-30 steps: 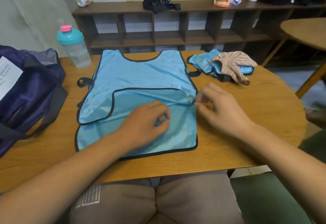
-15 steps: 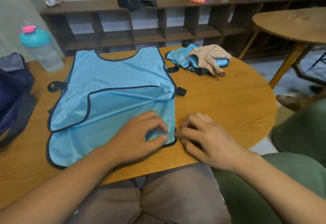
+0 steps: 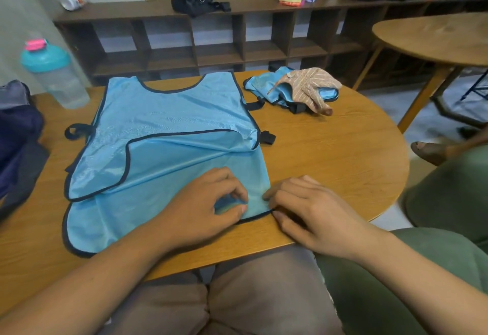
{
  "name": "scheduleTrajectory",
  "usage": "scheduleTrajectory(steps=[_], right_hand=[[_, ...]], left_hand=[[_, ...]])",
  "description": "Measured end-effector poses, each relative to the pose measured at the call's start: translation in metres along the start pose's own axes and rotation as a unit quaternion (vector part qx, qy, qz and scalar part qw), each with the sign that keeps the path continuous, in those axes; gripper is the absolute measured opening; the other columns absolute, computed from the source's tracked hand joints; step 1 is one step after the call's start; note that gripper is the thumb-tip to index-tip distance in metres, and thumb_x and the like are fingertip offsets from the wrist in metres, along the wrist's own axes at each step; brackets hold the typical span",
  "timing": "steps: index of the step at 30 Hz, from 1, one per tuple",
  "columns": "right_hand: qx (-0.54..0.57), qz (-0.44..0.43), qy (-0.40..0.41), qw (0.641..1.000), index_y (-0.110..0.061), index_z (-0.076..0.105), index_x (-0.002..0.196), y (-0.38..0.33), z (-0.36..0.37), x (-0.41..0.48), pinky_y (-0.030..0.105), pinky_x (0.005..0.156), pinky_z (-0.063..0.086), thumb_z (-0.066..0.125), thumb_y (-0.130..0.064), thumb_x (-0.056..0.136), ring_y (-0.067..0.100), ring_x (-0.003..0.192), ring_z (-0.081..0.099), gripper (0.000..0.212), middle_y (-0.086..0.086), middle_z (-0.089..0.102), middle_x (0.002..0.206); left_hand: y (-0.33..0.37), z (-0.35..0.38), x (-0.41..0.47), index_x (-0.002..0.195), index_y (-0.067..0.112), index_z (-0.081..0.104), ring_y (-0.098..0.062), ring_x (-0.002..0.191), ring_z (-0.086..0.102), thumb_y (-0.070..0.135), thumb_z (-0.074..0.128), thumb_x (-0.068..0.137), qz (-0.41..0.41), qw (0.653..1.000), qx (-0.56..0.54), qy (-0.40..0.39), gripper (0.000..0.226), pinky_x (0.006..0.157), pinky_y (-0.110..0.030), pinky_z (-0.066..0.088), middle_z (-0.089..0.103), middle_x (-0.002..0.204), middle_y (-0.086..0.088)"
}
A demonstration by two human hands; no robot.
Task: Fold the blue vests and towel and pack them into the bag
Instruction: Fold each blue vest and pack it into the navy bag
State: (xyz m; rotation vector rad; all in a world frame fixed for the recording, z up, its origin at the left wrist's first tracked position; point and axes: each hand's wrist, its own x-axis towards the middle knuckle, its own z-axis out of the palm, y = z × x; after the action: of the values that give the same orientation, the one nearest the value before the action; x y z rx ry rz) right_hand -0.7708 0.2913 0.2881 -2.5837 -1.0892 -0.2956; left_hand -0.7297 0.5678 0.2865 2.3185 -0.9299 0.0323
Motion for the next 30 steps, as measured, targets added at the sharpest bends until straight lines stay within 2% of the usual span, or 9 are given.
scheduleTrajectory(steps=[4,14,16,19,21,26,30], right_hand=[[-0.036,0.015,0.010,0.999,-0.020,0.065,0.115,0.008,-0.003,0.002,0.042,0.087,0.045,0.060,-0.029,0.103,0.022,0.100,0.059,0.016,-0.004,0.060,0.107],[-0.053,0.003,0.005,0.999,-0.021,0.065,0.108,0.014,-0.014,0.005,0.039,0.082,0.042,0.063,-0.029,0.101,0.019,0.094,0.052,0.010,-0.009,0.058,0.097],[-0.042,0.007,0.005,0.999,-0.021,0.067,0.111,0.013,-0.013,0.006,0.039,0.083,0.043,0.064,-0.033,0.100,0.019,0.096,0.054,0.016,-0.008,0.059,0.103],[-0.030,0.021,-0.019,0.999,-0.022,0.066,0.128,0.013,-0.005,0.006,0.038,0.095,0.047,0.061,-0.040,0.103,0.019,0.118,0.059,0.030,-0.005,0.060,0.132],[-0.026,0.018,-0.023,0.999,-0.022,0.065,0.132,0.014,-0.003,0.004,0.038,0.100,0.048,0.058,-0.041,0.106,0.017,0.127,0.059,0.033,-0.004,0.061,0.140],[-0.056,0.003,0.002,0.998,-0.021,0.070,0.119,0.019,-0.011,0.005,0.039,0.088,0.049,0.052,-0.046,0.110,0.018,0.110,0.064,0.032,-0.006,0.066,0.123],[-0.075,-0.025,0.015,0.997,-0.020,0.072,0.107,0.017,-0.013,0.013,0.040,0.083,0.048,0.054,-0.044,0.109,0.021,0.102,0.064,0.029,-0.002,0.066,0.117]], left_hand=[[0.001,-0.001,0.000,0.100,0.036,0.069,-0.007,0.104,0.060,0.032,0.075,0.095,-0.007,1.000,-0.006,-0.002,0.009,0.088,-0.024,0.047,0.058,0.104,0.016],[0.003,-0.002,-0.001,0.102,0.037,0.069,-0.007,0.105,0.059,0.037,0.075,0.095,-0.013,1.000,-0.005,-0.011,0.009,0.089,-0.033,0.051,0.059,0.104,0.016],[0.003,-0.002,-0.001,0.105,0.038,0.069,-0.007,0.106,0.059,0.038,0.076,0.095,-0.009,1.000,-0.003,-0.013,0.012,0.090,-0.033,0.050,0.058,0.105,0.016],[0.003,-0.002,-0.001,0.115,0.042,0.072,-0.007,0.107,0.058,0.040,0.075,0.096,-0.001,1.000,0.004,-0.025,0.019,0.091,-0.030,0.049,0.056,0.106,0.016],[0.004,-0.003,-0.002,0.120,0.044,0.073,-0.008,0.107,0.058,0.040,0.073,0.098,0.000,1.000,0.007,-0.031,0.022,0.092,-0.030,0.049,0.055,0.107,0.017],[0.010,-0.008,-0.007,0.126,0.046,0.072,-0.009,0.115,0.056,0.044,0.071,0.099,0.002,0.997,-0.016,-0.077,0.028,0.099,-0.029,0.046,0.053,0.114,0.019],[0.017,-0.012,-0.017,0.130,0.048,0.070,-0.008,0.122,0.053,0.046,0.071,0.100,0.009,0.993,-0.035,-0.114,0.031,0.105,-0.025,0.042,0.054,0.122,0.019]])
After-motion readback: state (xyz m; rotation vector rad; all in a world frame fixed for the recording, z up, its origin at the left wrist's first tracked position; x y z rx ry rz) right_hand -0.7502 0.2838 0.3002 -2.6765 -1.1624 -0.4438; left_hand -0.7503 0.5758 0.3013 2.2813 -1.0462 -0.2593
